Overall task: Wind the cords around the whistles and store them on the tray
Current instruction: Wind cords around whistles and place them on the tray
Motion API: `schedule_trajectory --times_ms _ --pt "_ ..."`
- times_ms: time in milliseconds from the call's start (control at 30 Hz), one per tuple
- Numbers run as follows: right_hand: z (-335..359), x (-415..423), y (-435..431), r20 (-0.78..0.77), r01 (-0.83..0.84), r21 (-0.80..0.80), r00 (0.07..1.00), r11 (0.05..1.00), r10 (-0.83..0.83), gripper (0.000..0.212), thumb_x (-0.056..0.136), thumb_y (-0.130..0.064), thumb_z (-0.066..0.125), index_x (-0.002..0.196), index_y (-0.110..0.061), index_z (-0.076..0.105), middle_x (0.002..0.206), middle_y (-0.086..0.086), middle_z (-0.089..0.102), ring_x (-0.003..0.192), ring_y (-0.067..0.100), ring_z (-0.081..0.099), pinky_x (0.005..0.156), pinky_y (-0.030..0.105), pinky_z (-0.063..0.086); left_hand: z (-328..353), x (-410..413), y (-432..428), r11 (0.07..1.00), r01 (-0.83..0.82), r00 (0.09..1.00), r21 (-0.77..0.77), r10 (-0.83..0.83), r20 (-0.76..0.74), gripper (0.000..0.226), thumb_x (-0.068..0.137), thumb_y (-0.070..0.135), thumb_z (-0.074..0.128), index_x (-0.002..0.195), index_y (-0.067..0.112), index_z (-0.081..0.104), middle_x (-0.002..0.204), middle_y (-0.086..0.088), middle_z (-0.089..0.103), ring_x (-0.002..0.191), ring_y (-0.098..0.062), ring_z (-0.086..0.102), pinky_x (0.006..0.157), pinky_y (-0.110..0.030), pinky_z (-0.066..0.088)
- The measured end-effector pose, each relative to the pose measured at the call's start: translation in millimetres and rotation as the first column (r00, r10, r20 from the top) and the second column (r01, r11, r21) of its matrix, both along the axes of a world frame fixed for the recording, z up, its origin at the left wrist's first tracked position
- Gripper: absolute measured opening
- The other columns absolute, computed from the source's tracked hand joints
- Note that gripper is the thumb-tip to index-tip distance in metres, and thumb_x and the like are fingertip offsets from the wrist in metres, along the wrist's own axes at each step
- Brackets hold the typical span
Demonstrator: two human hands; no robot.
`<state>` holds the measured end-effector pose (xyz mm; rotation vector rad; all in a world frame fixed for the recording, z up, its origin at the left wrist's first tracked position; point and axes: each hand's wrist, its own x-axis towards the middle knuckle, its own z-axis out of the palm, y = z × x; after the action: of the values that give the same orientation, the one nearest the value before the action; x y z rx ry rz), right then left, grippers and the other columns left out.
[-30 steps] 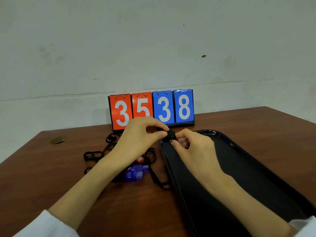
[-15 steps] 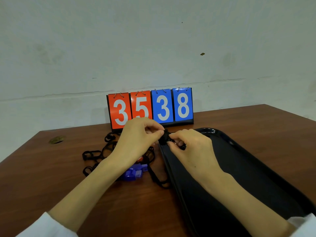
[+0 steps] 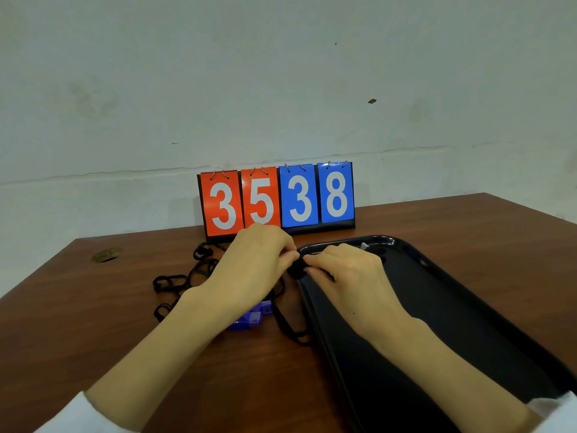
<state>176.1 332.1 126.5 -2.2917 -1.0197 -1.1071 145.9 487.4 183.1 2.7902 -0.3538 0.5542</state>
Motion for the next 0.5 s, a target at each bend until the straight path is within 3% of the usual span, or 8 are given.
schedule_trajectory --times_ms 200,367,500 --pt "-1.1 4.4 0.0 0.025 -0.009 -0.022 1.000 1.000 0.009 0.024 0.067 -0.007 0.081 0.090 -0.011 0.074 0.078 0.002 0.072 0.070 0.018 0.068 0.062 0.034 0.059 -1.7 0.3 0.7 0.999 0.003 0.999 0.039 -0.002 -0.037 0.028 0.096 0.031 0.047 0.109 0.019 0.068 0.100 0.001 0.068 0.088 -0.010 0.062 0.083 -0.021 0.049" --pt "-3.8 4.9 -0.5 -0.005 -0.056 -0.036 0.998 0.998 0.056 0.023 0.070 -0.007 0.079 0.092 -0.011 0.074 0.082 0.002 0.071 0.074 0.017 0.067 0.066 0.032 0.058 -3.9 4.8 5.2 0.997 0.016 0.993 -0.080 -0.025 -0.117 0.023 0.093 0.029 0.054 0.099 0.017 0.072 0.085 0.000 0.070 0.062 -0.006 0.060 0.070 -0.018 0.051" --pt "-4.5 5.8 1.4 -0.024 -0.078 -0.060 0.997 0.995 0.077 0.026 0.068 -0.004 0.080 0.092 -0.012 0.073 0.084 0.002 0.071 0.076 0.017 0.067 0.067 0.031 0.058 -3.4 8.9 12.3 0.986 0.023 0.978 -0.165 -0.057 -0.203 0.015 0.088 0.018 0.061 0.096 0.016 0.074 0.077 0.002 0.071 0.070 -0.009 0.067 0.073 -0.021 0.056"
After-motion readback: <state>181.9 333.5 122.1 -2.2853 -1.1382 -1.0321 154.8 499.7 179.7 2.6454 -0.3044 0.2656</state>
